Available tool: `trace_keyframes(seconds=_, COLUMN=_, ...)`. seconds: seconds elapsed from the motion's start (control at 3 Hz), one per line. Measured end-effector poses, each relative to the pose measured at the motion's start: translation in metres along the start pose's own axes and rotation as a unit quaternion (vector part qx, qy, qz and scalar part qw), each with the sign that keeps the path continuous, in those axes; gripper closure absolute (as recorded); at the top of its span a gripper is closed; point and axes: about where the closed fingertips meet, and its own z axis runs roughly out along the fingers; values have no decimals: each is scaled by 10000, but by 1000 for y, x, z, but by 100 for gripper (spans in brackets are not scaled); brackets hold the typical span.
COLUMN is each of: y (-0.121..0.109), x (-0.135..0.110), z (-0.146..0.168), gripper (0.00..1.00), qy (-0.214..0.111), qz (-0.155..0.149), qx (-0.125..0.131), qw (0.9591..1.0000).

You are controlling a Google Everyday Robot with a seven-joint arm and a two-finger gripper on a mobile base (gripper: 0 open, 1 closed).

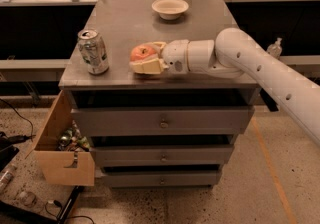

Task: Move apple near 7up can

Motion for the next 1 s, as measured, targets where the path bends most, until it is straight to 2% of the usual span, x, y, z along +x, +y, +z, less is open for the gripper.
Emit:
trace_keyframes(seconds=0.33, y=0, x=0, z=0, gripper=100, qy=0, qz=0, qx=0, qw=10000)
trace_keyframes(seconds=0.67, y=1, x=-1, z=3, gripper=83, qy=-2, qz=-3, qx=-25, qw=10000)
trace_keyframes(seconds=1.0, y=2, x=-1, z=3, gripper=51, qy=-2, qz=-3, qx=-28, qw=10000)
